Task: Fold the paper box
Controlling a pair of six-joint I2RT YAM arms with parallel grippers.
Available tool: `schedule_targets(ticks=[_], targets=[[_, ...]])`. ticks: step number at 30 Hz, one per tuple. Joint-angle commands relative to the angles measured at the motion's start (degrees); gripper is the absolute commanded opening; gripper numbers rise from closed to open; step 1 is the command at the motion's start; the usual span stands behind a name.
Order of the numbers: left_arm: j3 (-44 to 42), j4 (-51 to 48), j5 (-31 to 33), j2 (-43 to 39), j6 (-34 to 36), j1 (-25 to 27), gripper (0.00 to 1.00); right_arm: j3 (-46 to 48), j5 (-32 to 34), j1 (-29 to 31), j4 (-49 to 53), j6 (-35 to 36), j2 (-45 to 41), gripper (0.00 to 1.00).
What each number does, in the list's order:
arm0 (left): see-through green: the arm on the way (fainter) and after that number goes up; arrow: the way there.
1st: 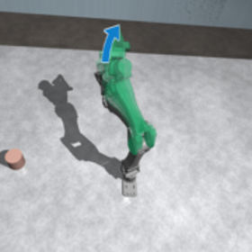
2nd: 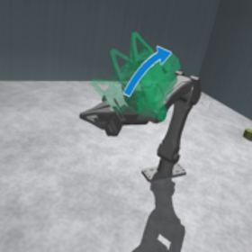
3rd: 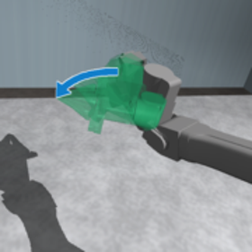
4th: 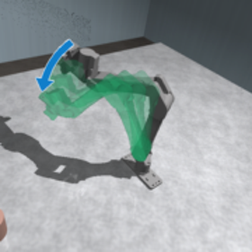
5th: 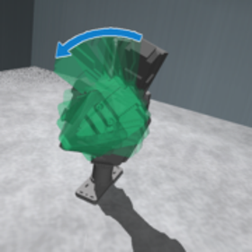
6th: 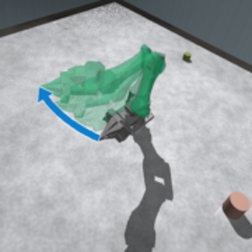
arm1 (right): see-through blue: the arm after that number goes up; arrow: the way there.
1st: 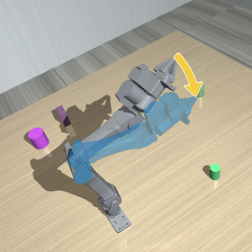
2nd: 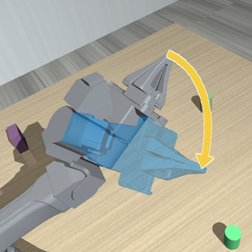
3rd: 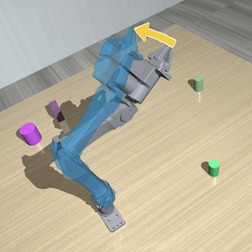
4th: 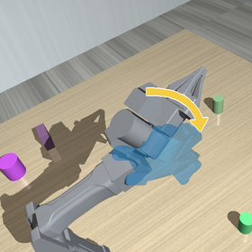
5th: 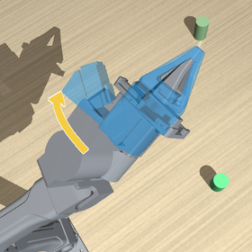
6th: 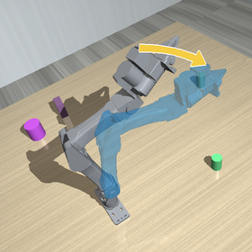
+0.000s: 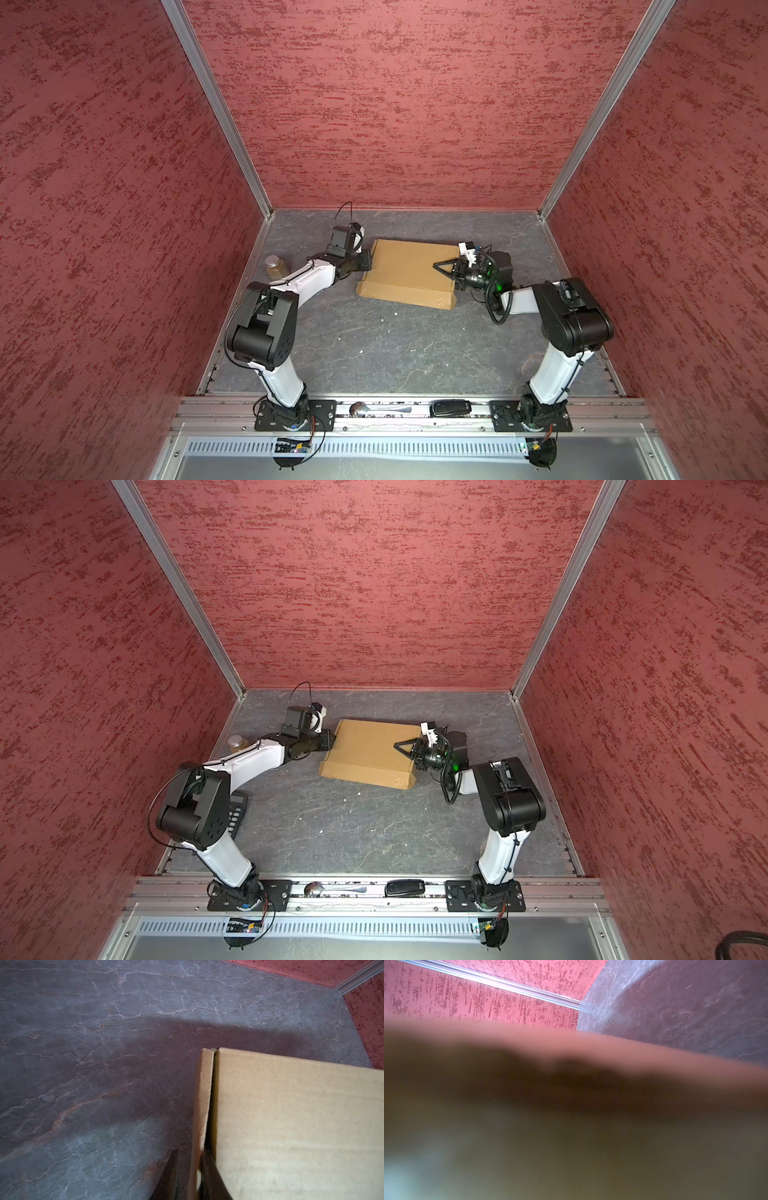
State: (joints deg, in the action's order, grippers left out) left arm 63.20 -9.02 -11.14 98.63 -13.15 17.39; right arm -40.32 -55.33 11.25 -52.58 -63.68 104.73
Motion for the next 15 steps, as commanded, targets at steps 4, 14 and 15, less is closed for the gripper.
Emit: schedule_targets(ticks=[4, 14, 15], targets=[[1.47, 1.02, -2.94, -0.15, -0.11, 2.03, 0.25, 0.16, -1.29, 0.60, -4.70, -1.95, 1.14, 0.55], [1.58, 0.58, -2.36, -0.54, -0.03, 2.08, 0.34, 0.55, -1.54, 0.60, -7.62, -3.62, 1.79, 0.49], [1.58, 0.62, -2.23, -0.62, -0.04, 2.00, 0.36, 0.52, -1.53, 0.58, -7.76, -3.67, 1.82, 0.49]])
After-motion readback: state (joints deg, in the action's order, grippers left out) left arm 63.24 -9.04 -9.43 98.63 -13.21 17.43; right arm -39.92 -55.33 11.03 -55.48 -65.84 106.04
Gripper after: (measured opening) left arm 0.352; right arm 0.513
